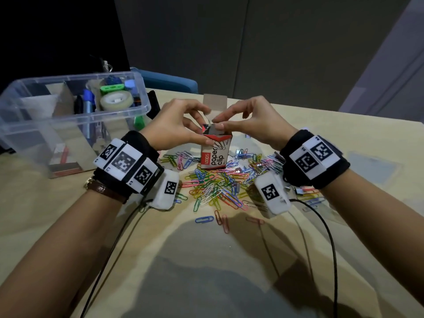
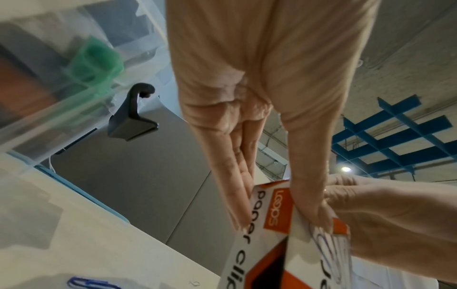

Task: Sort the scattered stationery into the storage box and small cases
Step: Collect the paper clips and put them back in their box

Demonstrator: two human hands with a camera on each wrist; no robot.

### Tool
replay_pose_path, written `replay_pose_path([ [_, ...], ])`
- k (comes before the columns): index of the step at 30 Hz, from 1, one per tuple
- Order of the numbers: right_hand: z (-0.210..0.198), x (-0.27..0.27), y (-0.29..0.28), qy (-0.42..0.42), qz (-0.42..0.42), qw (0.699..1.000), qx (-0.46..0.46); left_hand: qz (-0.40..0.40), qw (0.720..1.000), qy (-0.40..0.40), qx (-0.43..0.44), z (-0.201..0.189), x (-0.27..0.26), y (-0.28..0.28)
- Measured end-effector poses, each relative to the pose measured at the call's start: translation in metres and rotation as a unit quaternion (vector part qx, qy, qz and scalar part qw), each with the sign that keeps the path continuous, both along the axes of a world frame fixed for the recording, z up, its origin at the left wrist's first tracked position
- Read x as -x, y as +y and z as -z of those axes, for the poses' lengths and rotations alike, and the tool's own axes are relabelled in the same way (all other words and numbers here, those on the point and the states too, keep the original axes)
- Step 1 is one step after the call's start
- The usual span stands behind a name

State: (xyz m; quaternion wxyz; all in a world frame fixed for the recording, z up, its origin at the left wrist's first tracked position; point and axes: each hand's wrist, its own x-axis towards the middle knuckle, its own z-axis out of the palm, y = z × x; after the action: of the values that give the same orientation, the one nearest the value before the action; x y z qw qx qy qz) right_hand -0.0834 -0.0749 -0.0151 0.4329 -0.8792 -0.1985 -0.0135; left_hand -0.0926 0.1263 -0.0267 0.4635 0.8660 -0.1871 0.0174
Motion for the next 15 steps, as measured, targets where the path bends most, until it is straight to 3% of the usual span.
replay_pose_path([
  [3,-0.011,-0.004,-0.013,-0.022,0.05,0.998,0.0,0.003,1.0,0.0,-0.005,-0.001,0.001,0.001],
  [6,-0.02,-0.009,-0.032,0.03,0.075,0.983,0.166,0.001,1.0,0.012,-0.013,-0.001,0.001,0.003],
  [10,-0.009,-0.008,-0.045,0.175,0.074,0.893,0.407,0.01,0.999,0.02,-0.024,0.0,0.001,0.003],
  [13,0.001,-0.001,-0.04,0.143,0.058,0.836,0.526,0.014,1.0,0.018,-0.02,0.001,0.001,0.003],
  [15,0.003,0.0,-0.037,0.134,0.057,0.824,0.548,0.017,0.999,0.018,-0.022,0.001,0.001,0.002],
])
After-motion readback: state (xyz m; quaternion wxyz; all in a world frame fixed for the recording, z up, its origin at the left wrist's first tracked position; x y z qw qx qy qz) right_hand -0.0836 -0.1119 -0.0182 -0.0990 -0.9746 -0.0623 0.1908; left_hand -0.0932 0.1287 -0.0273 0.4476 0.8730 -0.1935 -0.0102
